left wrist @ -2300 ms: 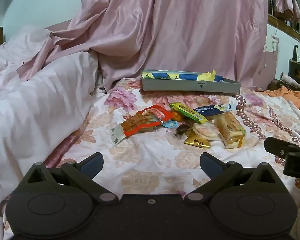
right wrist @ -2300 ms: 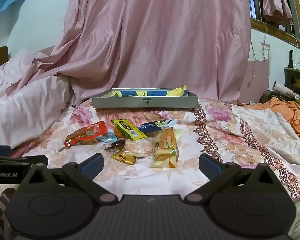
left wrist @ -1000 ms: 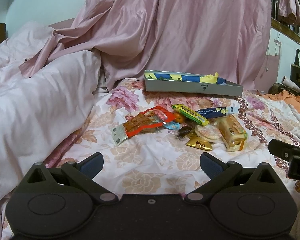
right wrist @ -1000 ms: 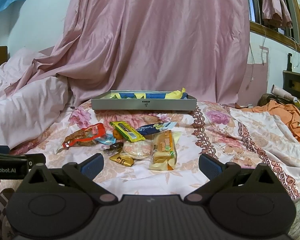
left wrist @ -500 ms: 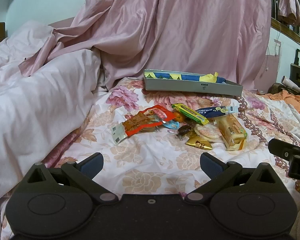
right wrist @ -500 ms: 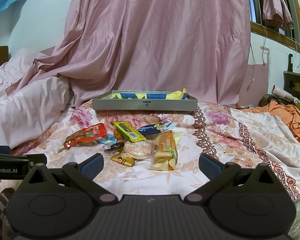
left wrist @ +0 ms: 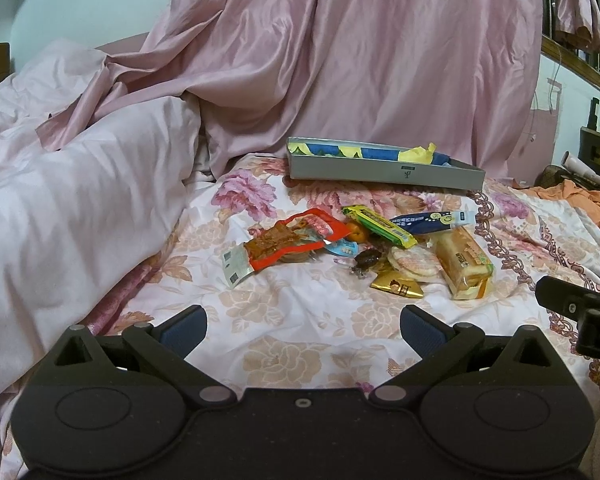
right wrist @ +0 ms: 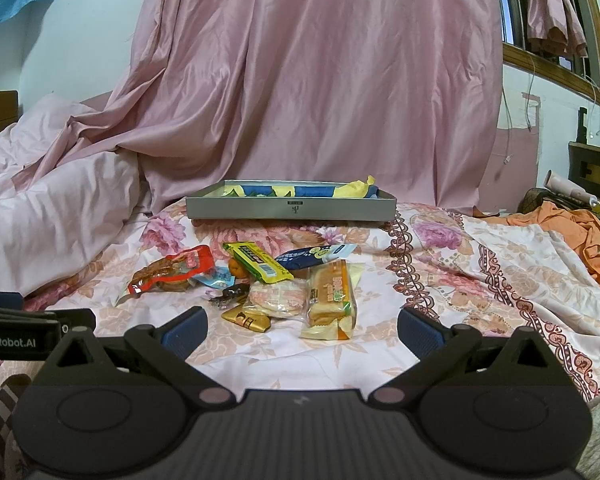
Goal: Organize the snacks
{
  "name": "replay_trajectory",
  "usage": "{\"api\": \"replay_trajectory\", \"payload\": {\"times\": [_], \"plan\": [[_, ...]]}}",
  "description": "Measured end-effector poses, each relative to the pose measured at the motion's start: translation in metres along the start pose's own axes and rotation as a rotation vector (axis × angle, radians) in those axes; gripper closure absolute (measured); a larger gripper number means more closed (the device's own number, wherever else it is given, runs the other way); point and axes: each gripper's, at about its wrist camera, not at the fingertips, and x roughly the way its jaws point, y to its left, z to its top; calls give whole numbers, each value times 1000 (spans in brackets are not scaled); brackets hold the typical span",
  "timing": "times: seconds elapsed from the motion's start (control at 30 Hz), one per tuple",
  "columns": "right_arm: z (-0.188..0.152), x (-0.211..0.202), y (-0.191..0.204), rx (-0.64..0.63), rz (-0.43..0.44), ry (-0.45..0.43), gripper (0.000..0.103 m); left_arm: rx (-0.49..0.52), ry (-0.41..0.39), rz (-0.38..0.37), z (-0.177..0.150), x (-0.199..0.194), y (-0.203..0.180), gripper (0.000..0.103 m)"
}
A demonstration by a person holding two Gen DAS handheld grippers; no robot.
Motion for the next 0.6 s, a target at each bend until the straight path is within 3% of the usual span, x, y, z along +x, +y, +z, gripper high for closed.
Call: {"api": "replay_trajectory", "payload": {"times": [0.6], "plan": [[-2, -1, 4, -2, -2, 10, 0, -3, 17, -4, -2, 2, 1, 1]]}}
